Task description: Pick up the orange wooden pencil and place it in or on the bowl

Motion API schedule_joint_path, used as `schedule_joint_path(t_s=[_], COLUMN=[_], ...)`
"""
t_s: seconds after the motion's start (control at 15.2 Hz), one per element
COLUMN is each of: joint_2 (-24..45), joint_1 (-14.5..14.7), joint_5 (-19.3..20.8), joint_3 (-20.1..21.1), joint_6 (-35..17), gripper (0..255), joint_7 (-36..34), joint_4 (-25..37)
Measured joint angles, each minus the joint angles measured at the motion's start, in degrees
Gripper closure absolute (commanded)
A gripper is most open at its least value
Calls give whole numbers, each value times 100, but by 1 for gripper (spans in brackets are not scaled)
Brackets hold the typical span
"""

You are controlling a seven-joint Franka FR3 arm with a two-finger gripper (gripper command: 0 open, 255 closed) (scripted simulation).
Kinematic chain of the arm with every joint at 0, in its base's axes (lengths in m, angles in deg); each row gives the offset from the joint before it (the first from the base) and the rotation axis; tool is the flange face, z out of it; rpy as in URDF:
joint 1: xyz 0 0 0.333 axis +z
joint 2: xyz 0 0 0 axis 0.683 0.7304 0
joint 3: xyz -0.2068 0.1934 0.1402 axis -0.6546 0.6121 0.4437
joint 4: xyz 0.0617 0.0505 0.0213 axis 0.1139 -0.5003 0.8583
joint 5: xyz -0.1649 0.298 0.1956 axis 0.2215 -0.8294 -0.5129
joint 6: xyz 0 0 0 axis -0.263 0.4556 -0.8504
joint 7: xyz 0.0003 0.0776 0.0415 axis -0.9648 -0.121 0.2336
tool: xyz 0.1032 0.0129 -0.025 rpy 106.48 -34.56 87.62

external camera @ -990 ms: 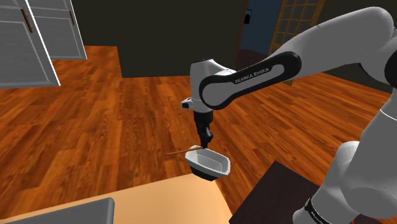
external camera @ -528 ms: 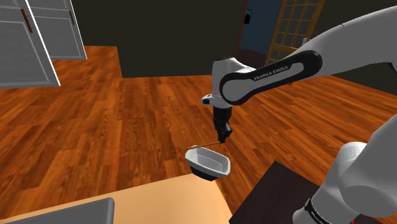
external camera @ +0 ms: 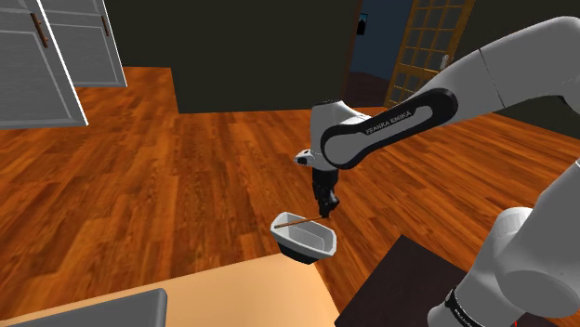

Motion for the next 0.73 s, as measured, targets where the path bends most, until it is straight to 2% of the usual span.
schedule_joint_path(t_s=[0.46,0.73], joint_2=[337,394], joint_1=[12,7], joint_5=[1,4], joint_3=[18,14], joint_6=[-550,-647], gripper=[255,255], joint_7=[-16,-6], joint_4=[-207,-248])
